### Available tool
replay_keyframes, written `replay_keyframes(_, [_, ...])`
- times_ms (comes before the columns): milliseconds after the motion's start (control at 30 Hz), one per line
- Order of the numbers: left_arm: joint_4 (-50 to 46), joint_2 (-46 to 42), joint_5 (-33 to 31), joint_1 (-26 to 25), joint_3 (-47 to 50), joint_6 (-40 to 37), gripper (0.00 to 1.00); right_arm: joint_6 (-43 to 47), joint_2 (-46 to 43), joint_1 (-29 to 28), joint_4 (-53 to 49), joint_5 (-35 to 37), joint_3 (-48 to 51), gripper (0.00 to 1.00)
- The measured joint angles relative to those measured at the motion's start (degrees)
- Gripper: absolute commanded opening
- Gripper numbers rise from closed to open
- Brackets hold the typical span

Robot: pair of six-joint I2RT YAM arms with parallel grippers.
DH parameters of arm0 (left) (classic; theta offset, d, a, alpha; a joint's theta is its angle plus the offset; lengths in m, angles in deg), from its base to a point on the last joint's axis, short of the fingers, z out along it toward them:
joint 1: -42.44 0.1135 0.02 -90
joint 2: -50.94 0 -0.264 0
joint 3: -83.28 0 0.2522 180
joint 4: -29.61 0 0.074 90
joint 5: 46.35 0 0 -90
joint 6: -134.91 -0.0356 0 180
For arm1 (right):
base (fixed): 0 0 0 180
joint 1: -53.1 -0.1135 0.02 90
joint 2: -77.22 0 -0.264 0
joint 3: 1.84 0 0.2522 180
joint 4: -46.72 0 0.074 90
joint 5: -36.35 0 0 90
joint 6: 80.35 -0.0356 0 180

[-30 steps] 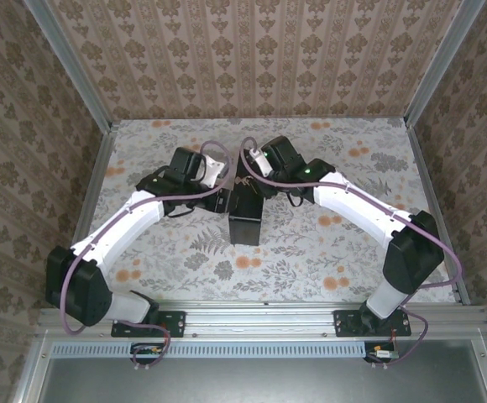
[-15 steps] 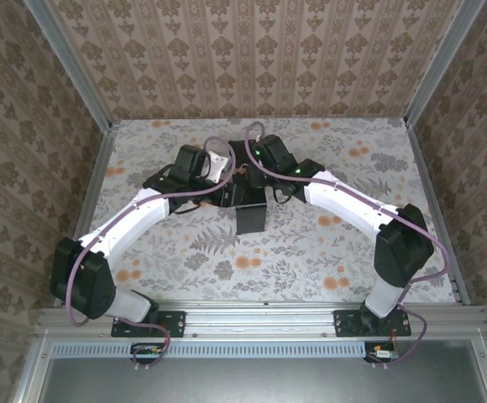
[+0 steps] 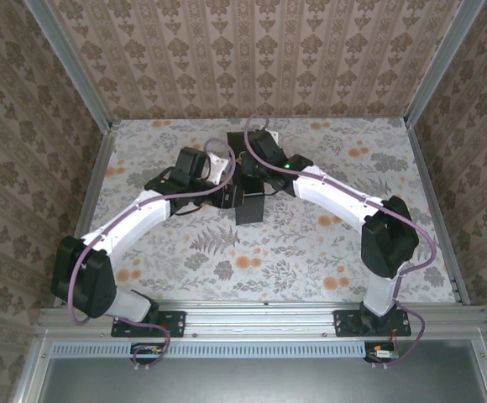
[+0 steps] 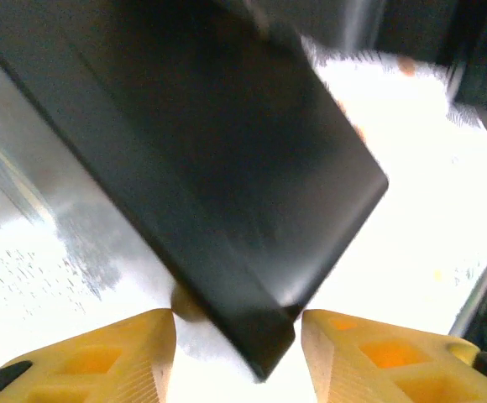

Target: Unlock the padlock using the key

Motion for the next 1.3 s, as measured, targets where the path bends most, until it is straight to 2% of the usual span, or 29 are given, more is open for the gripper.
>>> replay_keyframes(233, [-5.03, 2.14, 1.99, 0.13, 3.19, 0.0, 0.51, -1.51, 2.01, 1.73, 4.42, 1.09, -0.72, 0.02])
replay_keyframes(633, [-5.66, 0.02, 3.54, 2.93, 2.14, 0.63, 0.52, -5.38, 0.66, 3.48, 10.56, 0.85, 3.21, 0.03])
replay_keyframes(700, [-5.49, -0.52, 2.16, 3.02, 0.9, 1.14, 0.54, -5.33, 0.66, 3.48, 10.64, 0.87, 3.21, 0.03])
replay_keyframes(833, [-1.6, -1.22, -4.5, 3.08, -1.31, 2.97, 0.54, -5.35, 0.72, 3.48, 10.62, 1.09, 3.17, 0.03])
replay_keyframes(967, [3.58, 0.9, -9.14, 3.13, -2.71, 4.76, 0.55, -5.53, 1.33, 3.52, 11.17, 1.64, 2.82, 0.03])
replay_keyframes(1300, [10.21, 7.91, -10.54, 3.13, -5.97, 7.93, 0.58, -10.25, 2.97, 5.05, 12.31, 2.38, 1.18, 0.03])
